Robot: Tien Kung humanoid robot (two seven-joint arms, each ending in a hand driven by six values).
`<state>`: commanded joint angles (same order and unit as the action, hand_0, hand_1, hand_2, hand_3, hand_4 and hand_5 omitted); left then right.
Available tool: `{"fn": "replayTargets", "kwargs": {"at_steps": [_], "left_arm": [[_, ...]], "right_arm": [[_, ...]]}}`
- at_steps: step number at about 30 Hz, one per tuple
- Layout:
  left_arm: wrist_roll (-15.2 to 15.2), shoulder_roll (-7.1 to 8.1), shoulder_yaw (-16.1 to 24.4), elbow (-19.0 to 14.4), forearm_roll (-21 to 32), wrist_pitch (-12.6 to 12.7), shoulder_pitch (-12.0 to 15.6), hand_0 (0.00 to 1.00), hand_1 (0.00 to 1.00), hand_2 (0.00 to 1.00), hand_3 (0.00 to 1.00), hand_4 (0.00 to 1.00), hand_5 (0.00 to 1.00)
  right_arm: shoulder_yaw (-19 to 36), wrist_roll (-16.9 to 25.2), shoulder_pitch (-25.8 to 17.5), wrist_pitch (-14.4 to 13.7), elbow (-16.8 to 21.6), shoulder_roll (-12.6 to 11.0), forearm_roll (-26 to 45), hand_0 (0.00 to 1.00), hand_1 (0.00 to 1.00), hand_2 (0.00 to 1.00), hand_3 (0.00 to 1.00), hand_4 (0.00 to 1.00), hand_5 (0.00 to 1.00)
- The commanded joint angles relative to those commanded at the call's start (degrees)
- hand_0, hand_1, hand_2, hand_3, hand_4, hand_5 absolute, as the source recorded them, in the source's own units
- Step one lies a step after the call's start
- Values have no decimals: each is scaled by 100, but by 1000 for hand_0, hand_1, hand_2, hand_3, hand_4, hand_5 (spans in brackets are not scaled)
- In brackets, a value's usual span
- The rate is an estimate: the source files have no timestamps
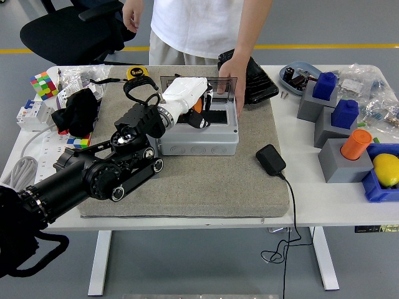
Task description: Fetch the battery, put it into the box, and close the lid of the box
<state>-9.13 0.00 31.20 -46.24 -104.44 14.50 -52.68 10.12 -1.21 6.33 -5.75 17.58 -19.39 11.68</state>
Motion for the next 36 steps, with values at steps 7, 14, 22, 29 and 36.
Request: {"fn": "replayTargets", "kwargs": {"at_steps": [7, 14, 22, 29, 36], "left_arm": [[26, 0, -38, 161, 42, 5, -179, 181, 145, 175, 263, 975, 2], [92, 0, -145, 176, 118, 34, -228, 190, 151, 177, 276, 981, 2], [239, 0, -269, 179, 286, 106, -229, 209, 164, 188, 290, 988, 2], [371, 0, -255, 184, 337, 185, -202, 248, 242, 239, 356, 998, 2], [488, 0, -210, 195, 440, 164, -175, 390, 535, 460, 533, 998, 180]], "right_arm": [[-16, 5, 20, -1, 2, -6, 4, 580, 629, 657, 556, 954, 493], [-50, -3, 19, 3, 2, -21, 24, 581, 629, 658, 555, 954, 493], [-13, 7, 37, 1, 17, -14, -31, 580, 631, 657, 555, 954, 493], [-9, 6, 44, 2, 22, -17, -37, 580, 631, 657, 556, 955, 491], [-10, 7, 47, 2, 24, -21, -37, 578, 630, 657, 556, 955, 490]]}}
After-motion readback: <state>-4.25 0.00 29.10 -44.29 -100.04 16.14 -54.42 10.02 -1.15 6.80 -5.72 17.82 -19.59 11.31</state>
